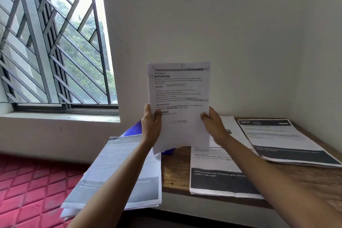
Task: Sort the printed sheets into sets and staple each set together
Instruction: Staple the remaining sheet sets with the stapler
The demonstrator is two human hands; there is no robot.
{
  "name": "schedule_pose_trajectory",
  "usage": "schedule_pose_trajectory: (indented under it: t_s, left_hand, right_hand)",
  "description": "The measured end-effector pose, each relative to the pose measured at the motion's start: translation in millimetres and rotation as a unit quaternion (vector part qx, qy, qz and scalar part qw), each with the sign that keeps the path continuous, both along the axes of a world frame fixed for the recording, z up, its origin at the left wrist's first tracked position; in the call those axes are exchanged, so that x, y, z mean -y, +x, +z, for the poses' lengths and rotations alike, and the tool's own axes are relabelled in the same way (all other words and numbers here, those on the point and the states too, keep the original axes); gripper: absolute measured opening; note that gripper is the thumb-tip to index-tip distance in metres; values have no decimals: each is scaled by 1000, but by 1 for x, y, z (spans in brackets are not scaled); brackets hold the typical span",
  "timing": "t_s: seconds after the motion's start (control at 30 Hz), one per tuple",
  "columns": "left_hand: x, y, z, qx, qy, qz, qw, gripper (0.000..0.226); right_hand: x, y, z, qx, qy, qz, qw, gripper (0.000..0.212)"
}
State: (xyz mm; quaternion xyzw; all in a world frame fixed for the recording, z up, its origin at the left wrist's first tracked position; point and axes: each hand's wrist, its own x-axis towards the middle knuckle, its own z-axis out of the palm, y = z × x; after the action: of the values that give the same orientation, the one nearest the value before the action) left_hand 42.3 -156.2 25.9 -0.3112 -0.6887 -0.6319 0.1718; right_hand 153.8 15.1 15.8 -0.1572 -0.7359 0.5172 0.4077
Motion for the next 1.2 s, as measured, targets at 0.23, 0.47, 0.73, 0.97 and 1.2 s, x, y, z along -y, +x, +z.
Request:
schedule_pose_trajectory:
  t_s: [0.23,0.47,0.73,0.97,1.2]
  left_hand:
    - [2,-1,4,-1,6,-15,1000,17]
    - [10,-21,28,134,31,-201,970,18]
    - [19,-34,47,261,102,-318,906,27]
    - [3,-26,31,265,78,-244,930,16]
    - [-6,-11,14,281,15,-244,928,22]
  right_hand:
    - [-2,1,5,14,3,-9,1000,23]
    - [-14,10,30,27,-18,6,999,28]
    - [-16,32,22,99,-130,105,981,22]
    - [-34,39,15,197,-180,201,943,24]
    - [-41,32,32,165,-241,176,940,23]
